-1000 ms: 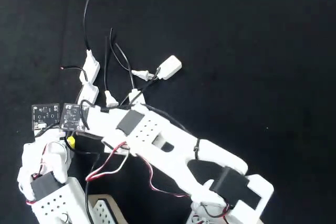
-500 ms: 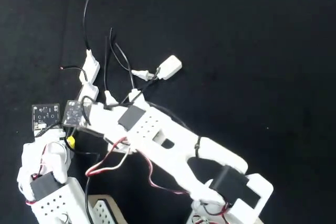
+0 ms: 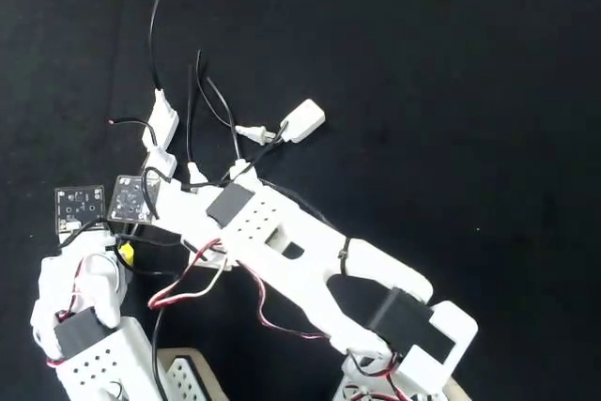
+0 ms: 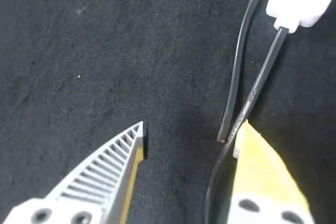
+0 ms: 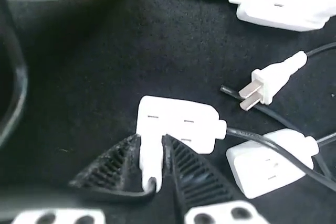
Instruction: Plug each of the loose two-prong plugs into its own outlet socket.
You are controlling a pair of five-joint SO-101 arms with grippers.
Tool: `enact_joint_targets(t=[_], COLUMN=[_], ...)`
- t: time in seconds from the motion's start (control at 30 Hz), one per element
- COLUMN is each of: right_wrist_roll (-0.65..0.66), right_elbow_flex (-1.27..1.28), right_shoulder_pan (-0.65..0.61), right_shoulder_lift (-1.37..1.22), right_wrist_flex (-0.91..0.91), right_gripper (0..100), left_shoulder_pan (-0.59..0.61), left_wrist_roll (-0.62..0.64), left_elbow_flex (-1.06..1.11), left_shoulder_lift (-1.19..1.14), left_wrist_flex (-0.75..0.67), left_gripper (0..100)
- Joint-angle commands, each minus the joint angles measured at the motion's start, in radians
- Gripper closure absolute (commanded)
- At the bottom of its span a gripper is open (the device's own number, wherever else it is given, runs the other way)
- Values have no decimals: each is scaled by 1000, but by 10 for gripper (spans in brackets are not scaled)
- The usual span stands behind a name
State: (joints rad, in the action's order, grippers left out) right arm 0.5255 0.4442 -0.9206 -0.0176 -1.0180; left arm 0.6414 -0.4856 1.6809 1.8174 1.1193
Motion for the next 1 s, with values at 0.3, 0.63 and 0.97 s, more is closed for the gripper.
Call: enact_joint_targets(t=[0.3,0.63,0.97], right_wrist_roll=[-129,-127,49], right_elbow_flex=[5,101,203], right_shoulder_pan=[-52,-35,141], right_shoulder_lift=[-42,-33,223], right_wrist_flex=[52,35,-175], right_gripper=[987,987,987], left_shoulder_pan=[1,-1,-2], left_wrist_roll=[2,2,2], left_elbow_flex=[18,18,18], left_shoulder_lift=[8,8,8], left_wrist_flex=[-15,-15,-15], left_gripper=[727,727,727])
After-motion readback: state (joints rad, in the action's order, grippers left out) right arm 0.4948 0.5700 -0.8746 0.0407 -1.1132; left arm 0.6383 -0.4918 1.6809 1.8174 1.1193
